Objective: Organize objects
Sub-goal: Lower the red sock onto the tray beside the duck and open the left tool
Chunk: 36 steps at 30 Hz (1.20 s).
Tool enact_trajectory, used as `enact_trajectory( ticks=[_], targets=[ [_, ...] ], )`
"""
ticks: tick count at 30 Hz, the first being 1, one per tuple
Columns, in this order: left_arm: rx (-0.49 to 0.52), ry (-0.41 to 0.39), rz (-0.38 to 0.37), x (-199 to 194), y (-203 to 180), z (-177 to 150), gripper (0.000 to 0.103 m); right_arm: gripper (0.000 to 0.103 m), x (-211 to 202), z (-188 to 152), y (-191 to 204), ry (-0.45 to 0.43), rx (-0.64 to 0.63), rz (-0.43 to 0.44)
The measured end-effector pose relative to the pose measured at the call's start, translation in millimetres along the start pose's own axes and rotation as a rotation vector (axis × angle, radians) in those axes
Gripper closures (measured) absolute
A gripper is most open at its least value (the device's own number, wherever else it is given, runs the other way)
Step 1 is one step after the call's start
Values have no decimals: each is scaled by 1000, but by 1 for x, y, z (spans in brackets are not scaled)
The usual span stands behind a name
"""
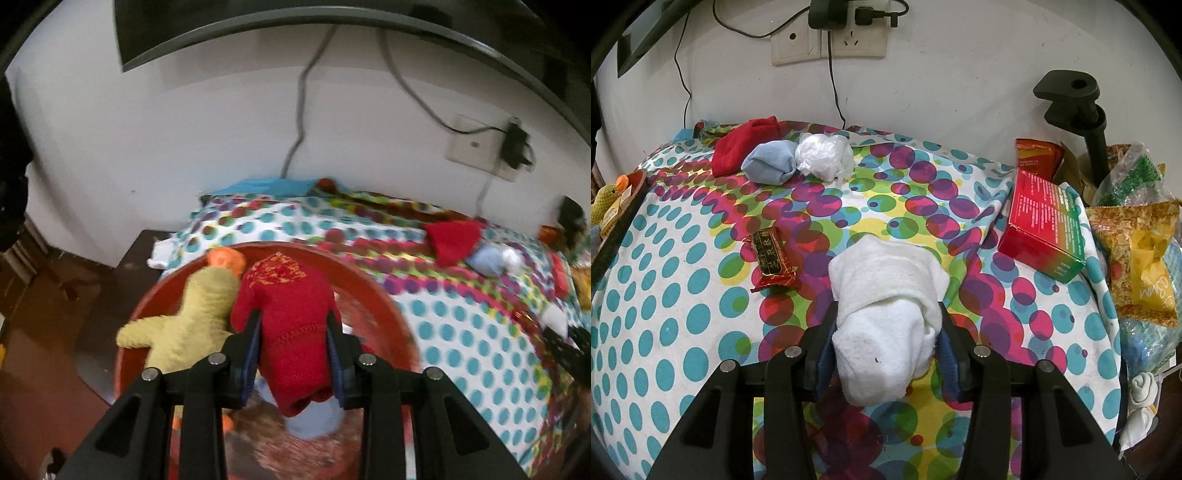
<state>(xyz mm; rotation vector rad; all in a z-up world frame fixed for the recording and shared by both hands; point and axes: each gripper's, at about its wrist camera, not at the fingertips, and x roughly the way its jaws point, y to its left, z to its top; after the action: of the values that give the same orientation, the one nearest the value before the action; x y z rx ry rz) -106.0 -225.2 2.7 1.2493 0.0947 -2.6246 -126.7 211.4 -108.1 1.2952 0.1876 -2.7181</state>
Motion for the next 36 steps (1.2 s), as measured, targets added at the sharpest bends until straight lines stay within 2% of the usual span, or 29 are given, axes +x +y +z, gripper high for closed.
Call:
enact_trajectory(
  ticks=[3, 8, 15, 19, 23, 27, 31, 36],
  targets=[
    [-47, 27, -9, 17, 16, 12, 71, 57, 0, 0, 0, 0, 0, 0],
    [-9, 57, 14, 46, 21, 24, 69, 57, 0, 0, 0, 0, 1, 1],
    [-91, 136, -12, 81, 33, 26, 68, 57, 0, 0, 0, 0, 4, 3],
    [-76, 149, -6, 91, 34, 22, 66, 56, 0, 0, 0, 1, 3, 0],
    [-81, 149, -58, 93, 34, 18, 54, 55, 0, 0, 1, 1, 1, 0],
    [-48, 143, -45, 85, 30, 15, 54, 54, 1, 0, 2, 5, -2, -1],
    [-34, 74, -16, 56, 33, 6, 54, 54, 1, -1, 2, 6, -2, 0],
    [-6, -14, -11, 7, 30, -35, 53, 56, 1, -1, 1, 4, -2, -4]
  ],
)
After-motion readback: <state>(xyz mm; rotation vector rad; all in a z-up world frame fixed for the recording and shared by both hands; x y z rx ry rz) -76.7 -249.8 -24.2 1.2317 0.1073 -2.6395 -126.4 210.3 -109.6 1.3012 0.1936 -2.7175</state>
